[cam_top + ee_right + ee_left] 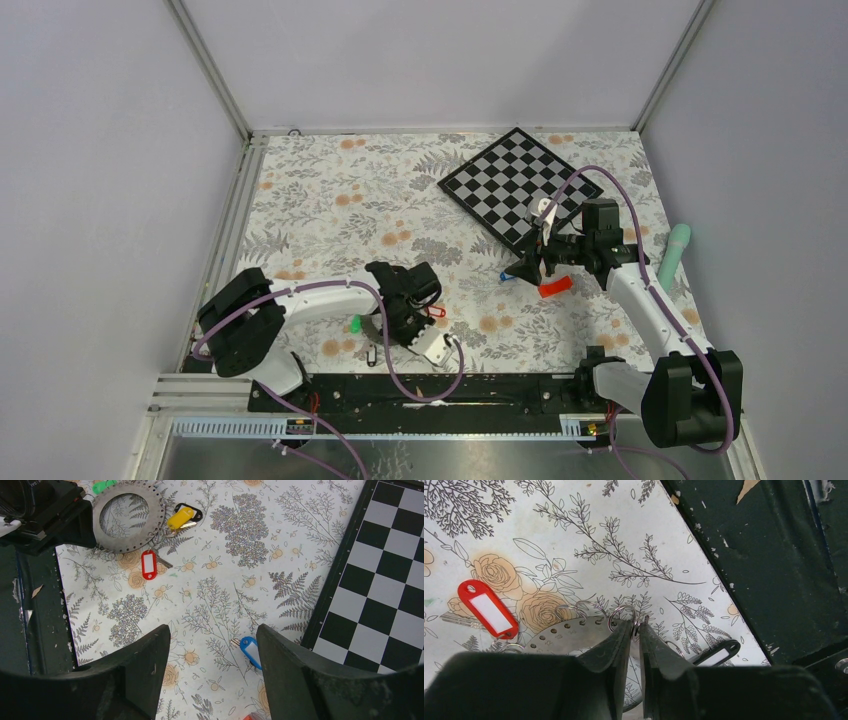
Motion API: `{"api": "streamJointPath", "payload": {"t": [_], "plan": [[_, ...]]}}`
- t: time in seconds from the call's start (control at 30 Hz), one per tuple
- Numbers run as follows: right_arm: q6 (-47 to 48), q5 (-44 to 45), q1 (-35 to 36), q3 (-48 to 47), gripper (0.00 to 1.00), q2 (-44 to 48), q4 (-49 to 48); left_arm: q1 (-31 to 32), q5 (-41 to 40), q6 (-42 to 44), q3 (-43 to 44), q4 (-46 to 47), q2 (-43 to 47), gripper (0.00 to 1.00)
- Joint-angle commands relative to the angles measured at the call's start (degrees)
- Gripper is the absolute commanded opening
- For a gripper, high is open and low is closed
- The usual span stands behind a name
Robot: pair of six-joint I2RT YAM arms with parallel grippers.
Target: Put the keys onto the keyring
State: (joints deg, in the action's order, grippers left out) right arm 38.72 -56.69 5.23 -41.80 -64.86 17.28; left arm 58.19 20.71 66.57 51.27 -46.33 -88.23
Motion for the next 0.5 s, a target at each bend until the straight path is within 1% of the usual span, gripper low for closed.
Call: {"api": "streamJointPath", "payload": {"t": [0.0, 0.17, 0.47], "plan": [[-0.1, -1.8, -0.4, 0.1, 0.71, 0.1, -1.2, 0.3, 0.5, 1.1, 0.2, -0.4, 1.1, 0.20], [-0.1, -1.8, -0.5, 0.1, 0.71, 0.1, -1.2, 0.3, 0.1, 1.4, 0.4, -1.0, 0.3, 0.23], [-0.1, -2.0, -0.6, 0.2, 0.71, 0.0, -1.3, 0.3, -0.4, 1.4, 0.1, -1.8, -0.1, 0.22]]}}
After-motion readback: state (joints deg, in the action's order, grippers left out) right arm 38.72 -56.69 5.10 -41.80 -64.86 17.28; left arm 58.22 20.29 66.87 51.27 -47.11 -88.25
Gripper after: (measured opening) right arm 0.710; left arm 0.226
